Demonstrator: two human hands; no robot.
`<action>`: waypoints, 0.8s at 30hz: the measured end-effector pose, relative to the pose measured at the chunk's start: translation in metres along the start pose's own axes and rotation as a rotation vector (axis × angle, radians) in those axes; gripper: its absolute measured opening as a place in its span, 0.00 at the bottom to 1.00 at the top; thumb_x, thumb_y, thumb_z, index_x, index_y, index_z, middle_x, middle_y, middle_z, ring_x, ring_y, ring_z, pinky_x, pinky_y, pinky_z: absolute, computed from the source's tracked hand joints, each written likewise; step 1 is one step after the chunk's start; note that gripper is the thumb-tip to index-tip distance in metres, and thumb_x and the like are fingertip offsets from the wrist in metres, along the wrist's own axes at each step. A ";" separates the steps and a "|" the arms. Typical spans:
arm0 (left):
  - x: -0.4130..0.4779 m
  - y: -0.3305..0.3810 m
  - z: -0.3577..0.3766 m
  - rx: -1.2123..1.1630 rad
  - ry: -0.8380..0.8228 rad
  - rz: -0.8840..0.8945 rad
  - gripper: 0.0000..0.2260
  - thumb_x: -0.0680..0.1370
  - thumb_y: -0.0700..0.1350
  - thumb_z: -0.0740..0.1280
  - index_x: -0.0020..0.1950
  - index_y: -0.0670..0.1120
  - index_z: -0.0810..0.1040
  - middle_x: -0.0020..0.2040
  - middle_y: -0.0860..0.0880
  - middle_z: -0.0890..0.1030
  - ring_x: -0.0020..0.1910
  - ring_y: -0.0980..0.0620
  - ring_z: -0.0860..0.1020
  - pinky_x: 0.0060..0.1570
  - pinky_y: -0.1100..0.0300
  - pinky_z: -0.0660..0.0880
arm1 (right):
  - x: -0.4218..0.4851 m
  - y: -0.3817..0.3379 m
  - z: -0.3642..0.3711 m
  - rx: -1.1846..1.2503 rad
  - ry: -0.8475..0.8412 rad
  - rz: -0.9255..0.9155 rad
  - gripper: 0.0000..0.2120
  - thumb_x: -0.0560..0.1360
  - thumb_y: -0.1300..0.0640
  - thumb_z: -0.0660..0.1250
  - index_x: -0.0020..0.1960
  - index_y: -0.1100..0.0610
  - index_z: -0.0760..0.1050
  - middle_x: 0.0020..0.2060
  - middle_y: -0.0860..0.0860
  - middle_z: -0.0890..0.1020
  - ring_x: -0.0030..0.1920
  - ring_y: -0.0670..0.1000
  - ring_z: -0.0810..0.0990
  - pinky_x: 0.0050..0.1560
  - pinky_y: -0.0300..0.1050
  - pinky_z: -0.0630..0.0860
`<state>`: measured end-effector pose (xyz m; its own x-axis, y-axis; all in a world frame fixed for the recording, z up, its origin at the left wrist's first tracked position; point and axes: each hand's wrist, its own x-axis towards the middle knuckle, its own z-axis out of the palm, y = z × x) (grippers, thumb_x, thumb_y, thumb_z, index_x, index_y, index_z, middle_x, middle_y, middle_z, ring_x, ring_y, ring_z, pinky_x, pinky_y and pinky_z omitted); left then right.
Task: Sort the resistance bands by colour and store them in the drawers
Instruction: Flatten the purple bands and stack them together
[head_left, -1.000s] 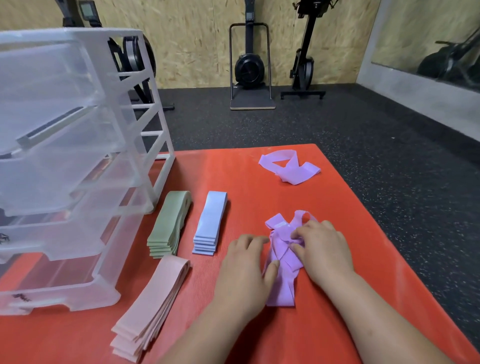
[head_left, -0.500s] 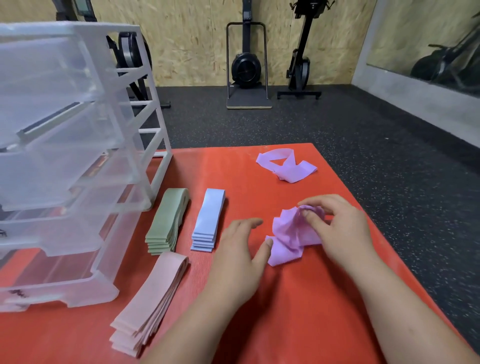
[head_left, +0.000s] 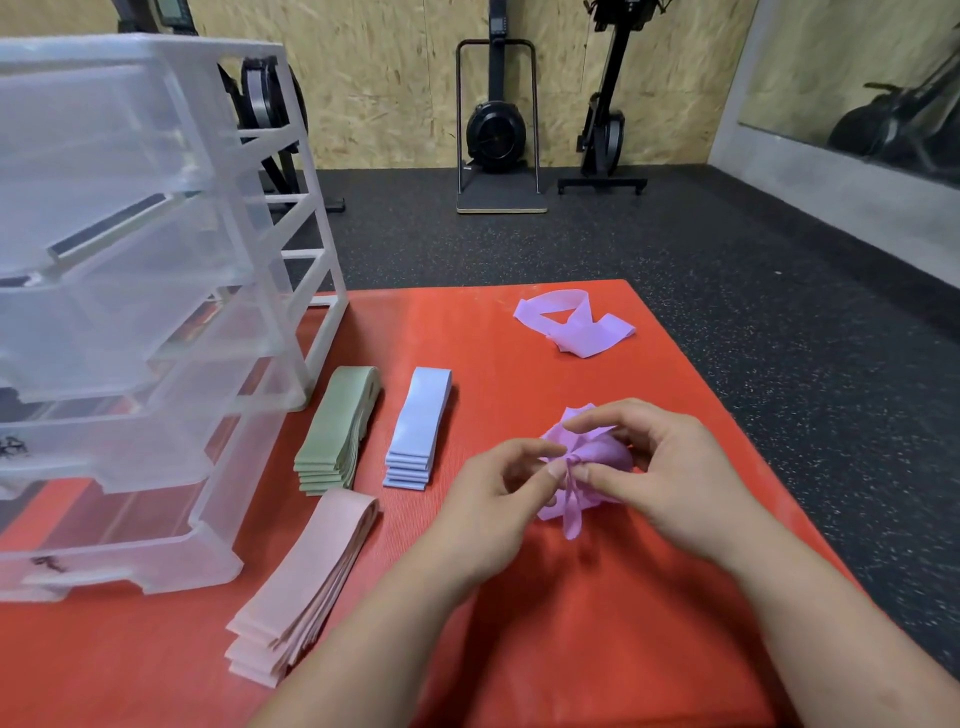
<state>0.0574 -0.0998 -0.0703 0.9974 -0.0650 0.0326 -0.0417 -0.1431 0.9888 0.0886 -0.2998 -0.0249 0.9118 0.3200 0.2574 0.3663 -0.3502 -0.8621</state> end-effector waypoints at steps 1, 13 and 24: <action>0.000 0.000 0.000 -0.010 -0.015 -0.011 0.12 0.83 0.54 0.70 0.66 0.57 0.82 0.56 0.52 0.87 0.54 0.52 0.85 0.53 0.56 0.80 | 0.000 0.000 0.000 0.013 -0.007 0.009 0.18 0.71 0.62 0.81 0.56 0.44 0.84 0.54 0.45 0.86 0.51 0.50 0.86 0.55 0.58 0.83; 0.009 -0.001 -0.014 -0.071 0.068 0.024 0.15 0.76 0.40 0.76 0.60 0.55 0.85 0.45 0.54 0.83 0.40 0.53 0.77 0.45 0.53 0.78 | 0.003 0.000 -0.009 0.052 -0.031 0.064 0.26 0.68 0.69 0.78 0.58 0.44 0.84 0.48 0.50 0.87 0.48 0.60 0.85 0.56 0.63 0.82; 0.005 0.008 -0.013 -0.082 0.135 0.145 0.19 0.75 0.39 0.80 0.61 0.56 0.83 0.52 0.49 0.85 0.43 0.52 0.84 0.49 0.53 0.83 | 0.002 -0.009 0.007 -0.176 -0.188 0.066 0.21 0.75 0.53 0.78 0.66 0.43 0.79 0.53 0.40 0.85 0.56 0.39 0.83 0.60 0.42 0.77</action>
<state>0.0628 -0.0882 -0.0602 0.9804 0.0544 0.1894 -0.1861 -0.0603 0.9807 0.0853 -0.2896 -0.0194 0.8902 0.4438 0.1033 0.3491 -0.5184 -0.7806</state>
